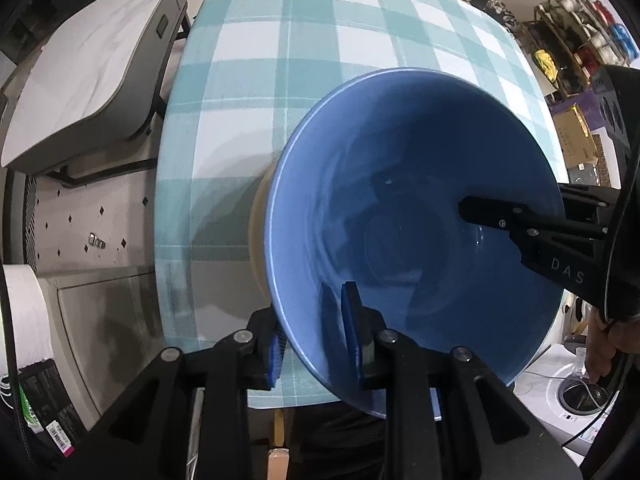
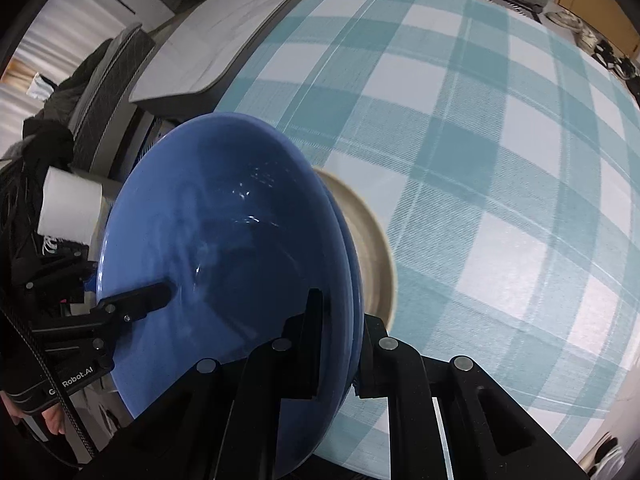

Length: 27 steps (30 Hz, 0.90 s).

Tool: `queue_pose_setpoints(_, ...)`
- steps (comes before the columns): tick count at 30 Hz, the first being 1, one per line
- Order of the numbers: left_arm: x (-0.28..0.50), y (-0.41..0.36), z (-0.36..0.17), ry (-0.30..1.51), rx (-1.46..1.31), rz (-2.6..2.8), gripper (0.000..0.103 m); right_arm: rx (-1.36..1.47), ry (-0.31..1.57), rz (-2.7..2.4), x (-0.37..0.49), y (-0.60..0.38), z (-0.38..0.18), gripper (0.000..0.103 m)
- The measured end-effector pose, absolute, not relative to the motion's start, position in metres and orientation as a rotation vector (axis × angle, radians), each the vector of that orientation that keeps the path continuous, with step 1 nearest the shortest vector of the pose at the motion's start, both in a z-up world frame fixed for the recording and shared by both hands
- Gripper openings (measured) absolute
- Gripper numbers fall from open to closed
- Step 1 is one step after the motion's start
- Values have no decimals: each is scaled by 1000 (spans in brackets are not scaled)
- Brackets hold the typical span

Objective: Organize plates and bowls
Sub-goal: 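Lower the stacked blue bowls onto the cream plate stack with both tools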

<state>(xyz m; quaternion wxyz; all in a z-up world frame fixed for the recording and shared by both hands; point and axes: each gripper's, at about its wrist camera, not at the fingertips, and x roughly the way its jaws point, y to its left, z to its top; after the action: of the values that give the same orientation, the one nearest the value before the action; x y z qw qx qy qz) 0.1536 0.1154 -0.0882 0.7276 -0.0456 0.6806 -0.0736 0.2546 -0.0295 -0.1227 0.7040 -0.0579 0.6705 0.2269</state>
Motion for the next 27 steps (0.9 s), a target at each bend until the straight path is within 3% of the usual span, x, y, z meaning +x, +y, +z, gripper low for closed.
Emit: queue_pose_setpoints(27, 153, 117, -109, 1512, -152, -217, 28, -125, 1546, 510, 256, -31, -150, 12)
